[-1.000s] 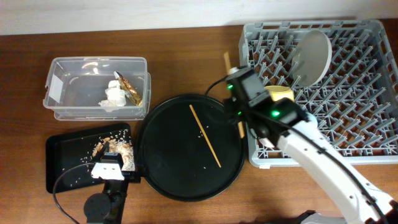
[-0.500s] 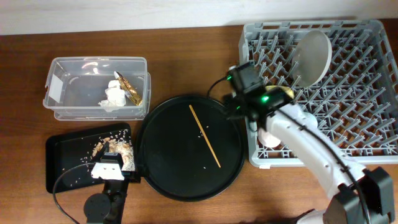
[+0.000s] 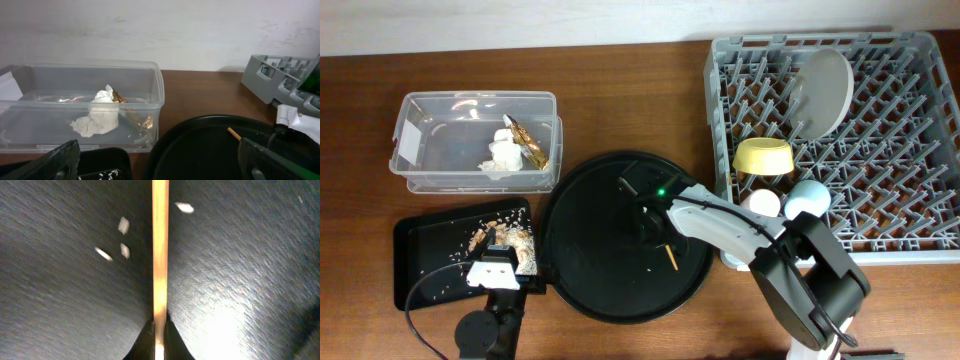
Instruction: Sort waste into correct bins and load items into the dishwasher rack
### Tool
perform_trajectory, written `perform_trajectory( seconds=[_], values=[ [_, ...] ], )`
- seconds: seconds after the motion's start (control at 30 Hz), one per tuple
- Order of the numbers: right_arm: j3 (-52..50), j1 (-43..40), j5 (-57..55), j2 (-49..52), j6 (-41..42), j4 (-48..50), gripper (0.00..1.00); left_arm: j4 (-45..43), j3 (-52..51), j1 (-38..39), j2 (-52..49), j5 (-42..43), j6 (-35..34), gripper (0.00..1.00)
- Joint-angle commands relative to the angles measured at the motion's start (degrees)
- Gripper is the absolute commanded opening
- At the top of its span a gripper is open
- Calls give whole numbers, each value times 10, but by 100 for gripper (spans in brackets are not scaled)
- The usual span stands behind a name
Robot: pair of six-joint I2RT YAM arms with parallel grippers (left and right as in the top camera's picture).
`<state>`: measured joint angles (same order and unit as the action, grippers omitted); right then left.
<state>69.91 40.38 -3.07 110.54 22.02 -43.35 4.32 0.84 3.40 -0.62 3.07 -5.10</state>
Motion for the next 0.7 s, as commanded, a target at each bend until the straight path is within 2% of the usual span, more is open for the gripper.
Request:
perform_trajectory(
  seconds=[0.0,0.1,0.17,0.27,0.3,0.33,0.4,0.47,0.5,0.53,0.57,0.6,0.67],
  values=[
    [17,-34,-47,-99,-6,-33,4,0,-3,-3,3,6,9,99],
    [43,-103,-125,-243,-11,-23,4,0,-3,-3,3,6,9,99],
    [43,-161,-124,-294,-68,15,4,0,-3,-3,3,6,9,99],
    [41,-229,-117,-274,-84,20,4,0,-3,-3,3,6,9,99],
    [41,-236,-86,-257,-104,20,4,0,-3,-3,3,6,9,99],
    [41,-235,-6,-245,-122,18,4,0,-3,-3,3,6,9,99],
    [41,-207,70,-227,-121,14,6,0,-3,-3,3,6,9,99],
    [41,-172,69,-205,-106,-5,26,0,-3,-3,3,6,9,99],
    [41,-151,63,-181,-93,-8,40,0,-3,-3,3,6,9,99],
    [41,-136,62,-156,-92,-4,38,0,-3,-3,3,6,9,99],
    [41,-125,38,-133,-92,2,31,0,-3,-3,3,6,9,99],
    [41,-120,1,-117,-91,9,29,0,-3,-3,3,6,9,99],
    [41,-123,-132,-62,-92,63,23,0,-3,-3,3,6,9,99]
  ],
)
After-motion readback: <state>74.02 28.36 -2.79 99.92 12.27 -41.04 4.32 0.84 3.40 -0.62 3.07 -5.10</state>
